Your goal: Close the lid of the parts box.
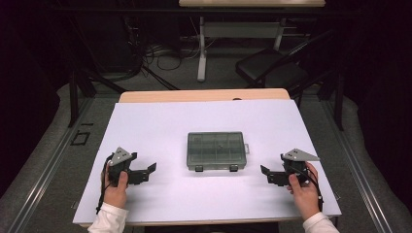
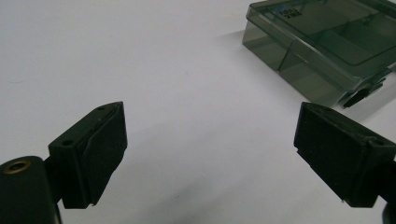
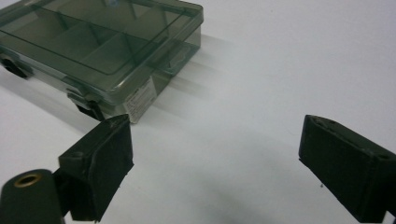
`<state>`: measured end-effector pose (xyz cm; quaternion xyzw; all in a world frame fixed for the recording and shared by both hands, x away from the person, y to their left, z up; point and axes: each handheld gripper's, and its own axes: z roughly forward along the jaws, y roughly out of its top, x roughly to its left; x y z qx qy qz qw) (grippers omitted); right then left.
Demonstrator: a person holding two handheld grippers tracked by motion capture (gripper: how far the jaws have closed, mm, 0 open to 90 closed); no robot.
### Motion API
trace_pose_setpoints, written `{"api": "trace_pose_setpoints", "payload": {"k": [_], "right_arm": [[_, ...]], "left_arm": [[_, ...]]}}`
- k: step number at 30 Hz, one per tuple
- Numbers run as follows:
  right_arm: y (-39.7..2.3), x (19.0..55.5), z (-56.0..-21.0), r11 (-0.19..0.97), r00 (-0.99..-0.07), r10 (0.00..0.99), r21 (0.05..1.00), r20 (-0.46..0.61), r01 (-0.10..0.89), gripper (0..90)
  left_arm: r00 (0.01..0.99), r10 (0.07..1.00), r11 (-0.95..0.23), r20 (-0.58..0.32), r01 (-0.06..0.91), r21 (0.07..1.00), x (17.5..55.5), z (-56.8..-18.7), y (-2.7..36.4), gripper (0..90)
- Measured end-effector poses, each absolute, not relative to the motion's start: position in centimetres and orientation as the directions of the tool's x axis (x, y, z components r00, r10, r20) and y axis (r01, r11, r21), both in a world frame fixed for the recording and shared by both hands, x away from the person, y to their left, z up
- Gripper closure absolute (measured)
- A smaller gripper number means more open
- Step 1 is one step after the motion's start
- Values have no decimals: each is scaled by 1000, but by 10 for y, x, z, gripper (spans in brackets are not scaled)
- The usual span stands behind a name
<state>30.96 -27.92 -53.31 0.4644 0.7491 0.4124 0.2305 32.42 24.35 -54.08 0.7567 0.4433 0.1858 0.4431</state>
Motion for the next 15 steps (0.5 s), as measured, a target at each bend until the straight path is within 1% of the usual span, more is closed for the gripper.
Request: {"api": "trace_pose_setpoints", "payload": {"k": [2, 8, 11, 15], "right_arm": [[-280, 310, -534, 235, -461, 887, 832, 28, 502, 88], [-280, 311, -539, 252, -463, 886, 838, 1, 484, 78], [-279, 311, -541, 262, -452, 892, 838, -21, 478, 77], [-278, 312, -542, 259, -451, 892, 843, -22, 471, 78]], "left_arm": [[540, 836, -228, -95, 501, 835, 324, -542, 244, 99], [539, 837, -240, -90, 510, 826, 325, -545, 243, 99], [542, 835, -238, -94, 510, 826, 324, -545, 243, 99], [543, 833, -226, -104, 506, 832, 324, -546, 243, 100]]}}
